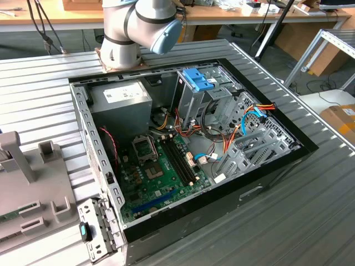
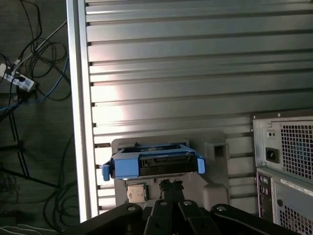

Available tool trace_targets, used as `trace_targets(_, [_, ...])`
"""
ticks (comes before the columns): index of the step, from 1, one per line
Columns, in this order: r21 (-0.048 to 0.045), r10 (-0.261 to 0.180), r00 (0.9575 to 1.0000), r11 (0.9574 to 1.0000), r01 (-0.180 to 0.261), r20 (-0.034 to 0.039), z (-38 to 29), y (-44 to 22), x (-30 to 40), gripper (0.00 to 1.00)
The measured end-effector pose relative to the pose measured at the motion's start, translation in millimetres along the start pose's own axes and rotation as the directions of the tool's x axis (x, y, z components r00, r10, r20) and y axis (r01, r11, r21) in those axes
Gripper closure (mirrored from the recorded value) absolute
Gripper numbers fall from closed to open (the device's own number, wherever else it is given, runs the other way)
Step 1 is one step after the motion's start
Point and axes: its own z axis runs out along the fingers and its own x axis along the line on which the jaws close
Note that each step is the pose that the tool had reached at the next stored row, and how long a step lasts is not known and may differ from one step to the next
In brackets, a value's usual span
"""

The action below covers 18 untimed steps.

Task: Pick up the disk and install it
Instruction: 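Reach for the disk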

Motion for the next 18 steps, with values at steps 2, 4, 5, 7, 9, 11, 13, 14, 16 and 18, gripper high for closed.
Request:
trace_targets(2, [0.0001, 0.000, 1.0000, 1.0000, 0.000, -0.0001, -0.1, 0.0, 0.3, 0.89])
trace_targets(4, [0.0000, 0.000, 1.0000, 1.0000, 0.000, -0.0001, 0.0, 3.6, 5.6, 0.89])
trace_targets(5, [0.0001, 0.000, 1.0000, 1.0000, 0.000, -0.0001, -0.1, 3.5, 8.9, 0.89])
trace_targets(7, [0.0001, 0.000, 1.0000, 1.0000, 0.000, 0.0000, -0.2, 3.3, 11.4, 0.89])
trace_targets(9, [0.0000, 0.000, 1.0000, 1.0000, 0.000, 0.0000, -0.2, 3.3, 11.4, 0.89])
trace_targets(11, [0.0000, 0.000, 1.0000, 1.0000, 0.000, 0.0000, -0.1, 3.3, 11.5, 0.89])
trace_targets(13, [0.0000, 0.000, 1.0000, 1.0000, 0.000, 0.0000, -0.2, 3.3, 11.8, 0.89])
trace_targets(14, [0.0001, 0.000, 1.0000, 1.0000, 0.000, -0.0001, -0.2, 3.2, 12.1, 0.89])
trace_targets(16, [0.0000, 0.000, 1.0000, 1.0000, 0.000, 0.0000, -0.3, 3.1, 14.5, 0.89])
trace_targets(18, [0.0000, 0.000, 1.0000, 1.0000, 0.000, 0.0000, -0.3, 3.0, 17.7, 0.89])
